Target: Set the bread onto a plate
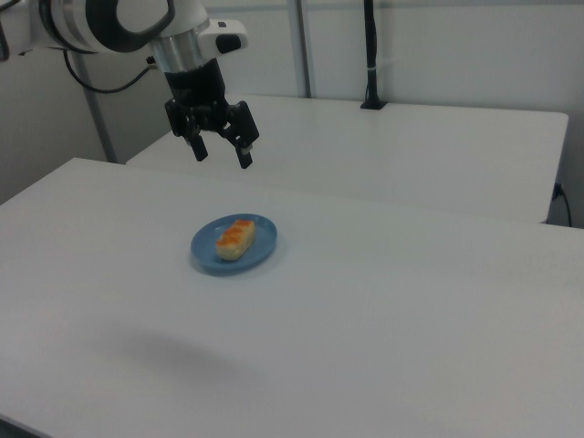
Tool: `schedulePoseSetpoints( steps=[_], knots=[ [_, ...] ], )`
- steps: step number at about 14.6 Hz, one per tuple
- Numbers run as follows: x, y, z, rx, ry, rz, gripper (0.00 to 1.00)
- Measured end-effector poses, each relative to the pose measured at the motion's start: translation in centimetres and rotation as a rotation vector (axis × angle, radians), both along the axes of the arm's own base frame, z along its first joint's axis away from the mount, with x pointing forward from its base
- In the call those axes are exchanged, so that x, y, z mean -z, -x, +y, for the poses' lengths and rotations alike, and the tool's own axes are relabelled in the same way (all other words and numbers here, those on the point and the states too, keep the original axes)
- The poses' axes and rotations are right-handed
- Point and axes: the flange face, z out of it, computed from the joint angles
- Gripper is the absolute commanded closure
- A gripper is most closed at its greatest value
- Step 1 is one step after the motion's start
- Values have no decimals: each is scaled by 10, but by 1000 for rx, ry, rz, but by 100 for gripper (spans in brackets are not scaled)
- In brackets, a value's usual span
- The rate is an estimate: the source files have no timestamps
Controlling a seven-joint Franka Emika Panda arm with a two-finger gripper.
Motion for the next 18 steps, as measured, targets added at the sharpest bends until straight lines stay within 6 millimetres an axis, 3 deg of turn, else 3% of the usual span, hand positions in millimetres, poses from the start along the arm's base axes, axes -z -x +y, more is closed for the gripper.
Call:
schedulePoseSetpoints(
  steps=[3,6,18],
  knots=[
    [4,4,-2,-136,9,43,0],
    [5,5,-2,-163,8,55,0],
    [23,-2,-16,-30,-75,66,0]
  ],
)
